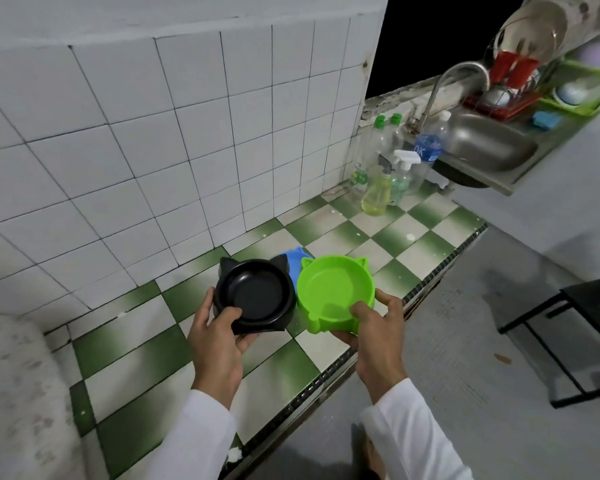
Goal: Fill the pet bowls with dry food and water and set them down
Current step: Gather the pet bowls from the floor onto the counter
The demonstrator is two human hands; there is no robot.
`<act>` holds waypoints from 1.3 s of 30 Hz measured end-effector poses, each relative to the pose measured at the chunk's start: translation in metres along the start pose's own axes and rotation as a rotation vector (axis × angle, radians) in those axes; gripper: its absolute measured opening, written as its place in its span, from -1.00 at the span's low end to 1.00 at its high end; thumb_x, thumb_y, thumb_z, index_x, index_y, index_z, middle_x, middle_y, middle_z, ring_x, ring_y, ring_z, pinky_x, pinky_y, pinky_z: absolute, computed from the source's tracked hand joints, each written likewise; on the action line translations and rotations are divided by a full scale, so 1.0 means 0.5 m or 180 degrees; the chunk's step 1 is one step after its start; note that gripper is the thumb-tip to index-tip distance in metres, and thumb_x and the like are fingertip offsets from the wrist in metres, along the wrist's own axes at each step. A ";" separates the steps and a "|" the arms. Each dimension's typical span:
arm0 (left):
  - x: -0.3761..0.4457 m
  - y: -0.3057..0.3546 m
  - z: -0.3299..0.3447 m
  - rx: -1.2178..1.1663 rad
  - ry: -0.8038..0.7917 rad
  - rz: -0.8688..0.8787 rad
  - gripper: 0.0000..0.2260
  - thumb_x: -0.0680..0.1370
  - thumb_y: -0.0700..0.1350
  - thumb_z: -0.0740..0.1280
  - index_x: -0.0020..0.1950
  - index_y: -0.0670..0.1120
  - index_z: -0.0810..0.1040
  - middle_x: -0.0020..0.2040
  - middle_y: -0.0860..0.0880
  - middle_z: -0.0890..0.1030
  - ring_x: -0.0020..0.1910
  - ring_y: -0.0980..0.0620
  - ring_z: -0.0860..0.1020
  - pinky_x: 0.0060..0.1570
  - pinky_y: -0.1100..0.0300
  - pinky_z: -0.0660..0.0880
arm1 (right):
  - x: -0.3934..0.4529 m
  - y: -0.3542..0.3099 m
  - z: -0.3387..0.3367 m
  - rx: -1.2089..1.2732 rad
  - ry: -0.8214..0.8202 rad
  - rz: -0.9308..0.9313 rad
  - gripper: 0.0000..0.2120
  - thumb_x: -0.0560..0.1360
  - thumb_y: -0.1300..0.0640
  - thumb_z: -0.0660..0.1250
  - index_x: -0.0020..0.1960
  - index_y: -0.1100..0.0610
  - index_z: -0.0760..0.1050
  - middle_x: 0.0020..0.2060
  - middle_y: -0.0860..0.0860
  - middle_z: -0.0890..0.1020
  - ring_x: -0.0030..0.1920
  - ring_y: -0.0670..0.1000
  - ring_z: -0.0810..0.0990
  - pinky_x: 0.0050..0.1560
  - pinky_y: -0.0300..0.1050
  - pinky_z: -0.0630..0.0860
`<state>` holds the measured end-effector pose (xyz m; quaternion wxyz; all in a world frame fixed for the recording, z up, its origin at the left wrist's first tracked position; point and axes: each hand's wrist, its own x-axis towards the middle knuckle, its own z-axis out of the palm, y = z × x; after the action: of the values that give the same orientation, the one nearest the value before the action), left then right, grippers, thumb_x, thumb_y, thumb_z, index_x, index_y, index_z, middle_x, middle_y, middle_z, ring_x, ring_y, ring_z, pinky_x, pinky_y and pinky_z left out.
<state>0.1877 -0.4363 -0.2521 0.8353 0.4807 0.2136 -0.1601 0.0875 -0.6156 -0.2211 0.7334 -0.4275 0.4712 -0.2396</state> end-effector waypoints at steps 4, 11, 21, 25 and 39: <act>0.013 -0.037 0.025 -0.0110 0.0233 0.0116 -0.40 0.52 -0.39 0.34 0.45 0.14 0.52 0.31 -0.10 0.62 0.19 -0.26 0.65 -0.09 -0.14 0.68 | 0.069 -0.005 0.000 -0.0170 -0.0204 0.0099 -0.61 0.56 0.37 0.29 0.28 0.03 0.39 0.05 0.08 0.52 0.05 0.21 0.59 -0.24 0.14 0.68; -0.001 -0.112 0.089 -0.0313 0.0677 0.0367 -0.48 0.53 -0.38 0.33 0.29 0.19 0.61 0.30 -0.10 0.63 0.19 -0.24 0.64 -0.12 -0.08 0.68 | 0.193 -0.044 -0.011 -0.0726 -0.0652 0.0125 -0.55 0.51 0.35 0.28 0.28 -0.06 0.37 0.07 0.13 0.54 0.05 0.19 0.58 -0.30 0.11 0.67; -0.040 -0.238 0.151 -0.0669 0.1322 0.0575 -0.42 0.56 -0.36 0.33 0.50 0.12 0.48 0.32 -0.09 0.60 0.17 -0.22 0.64 -0.06 -0.06 0.66 | 0.312 -0.060 -0.048 -0.1107 -0.1155 0.0430 -0.43 0.47 0.37 0.25 0.35 -0.13 0.44 0.19 0.05 0.51 0.12 0.20 0.55 -0.38 0.01 0.62; -0.050 -0.273 0.140 -0.0794 0.1506 0.0630 -0.42 0.54 -0.37 0.35 0.46 0.14 0.52 0.26 -0.12 0.64 0.17 -0.25 0.64 0.05 -0.17 0.62 | 0.333 -0.046 -0.052 -0.1149 -0.1291 0.0577 -0.44 0.47 0.40 0.23 0.33 -0.09 0.45 0.14 0.04 0.51 0.05 0.15 0.55 -0.40 0.01 0.61; -0.031 -0.351 0.056 -0.0781 0.1862 0.0299 -0.59 0.65 -0.24 0.32 0.45 0.09 0.51 0.32 -0.14 0.63 0.28 -0.25 0.59 0.19 -0.32 0.54 | 0.365 0.059 -0.080 -0.1669 -0.1386 0.0846 -0.39 0.35 0.31 0.28 0.31 -0.15 0.43 0.21 0.07 0.50 0.14 0.24 0.54 -0.23 0.32 0.66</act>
<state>0.0969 -0.5454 -0.3607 0.7966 0.4115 0.4399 0.0507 0.1306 -0.7541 -0.3427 0.7067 -0.5770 0.4009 0.0834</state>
